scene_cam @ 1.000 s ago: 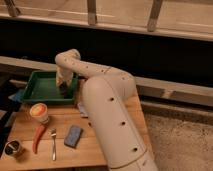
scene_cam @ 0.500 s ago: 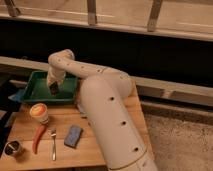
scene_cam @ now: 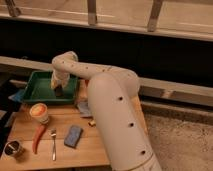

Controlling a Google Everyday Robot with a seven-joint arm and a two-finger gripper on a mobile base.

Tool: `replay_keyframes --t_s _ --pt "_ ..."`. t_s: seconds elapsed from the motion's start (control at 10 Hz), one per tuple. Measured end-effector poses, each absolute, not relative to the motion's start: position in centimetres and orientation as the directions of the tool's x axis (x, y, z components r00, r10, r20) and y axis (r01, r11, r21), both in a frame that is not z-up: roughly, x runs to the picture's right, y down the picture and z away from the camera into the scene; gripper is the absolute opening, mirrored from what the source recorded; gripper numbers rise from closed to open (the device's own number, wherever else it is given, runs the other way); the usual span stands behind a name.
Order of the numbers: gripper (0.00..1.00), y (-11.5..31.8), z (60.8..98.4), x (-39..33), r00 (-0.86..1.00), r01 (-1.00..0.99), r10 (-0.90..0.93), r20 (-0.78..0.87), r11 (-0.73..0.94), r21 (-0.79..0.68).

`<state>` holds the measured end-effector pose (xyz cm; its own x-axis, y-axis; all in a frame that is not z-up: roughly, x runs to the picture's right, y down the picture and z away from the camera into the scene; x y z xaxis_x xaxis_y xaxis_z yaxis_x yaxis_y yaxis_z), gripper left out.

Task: Wipe tray with eraser

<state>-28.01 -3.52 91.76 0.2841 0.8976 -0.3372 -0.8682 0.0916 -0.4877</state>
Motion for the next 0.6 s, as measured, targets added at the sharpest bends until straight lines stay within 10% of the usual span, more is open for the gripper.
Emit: replay_keyframes --t_s 0.6 --pt "0.00 -6.7 92.5 -29.7 0.316 -0.844 0.910 -0.269 0.140 -0.518"
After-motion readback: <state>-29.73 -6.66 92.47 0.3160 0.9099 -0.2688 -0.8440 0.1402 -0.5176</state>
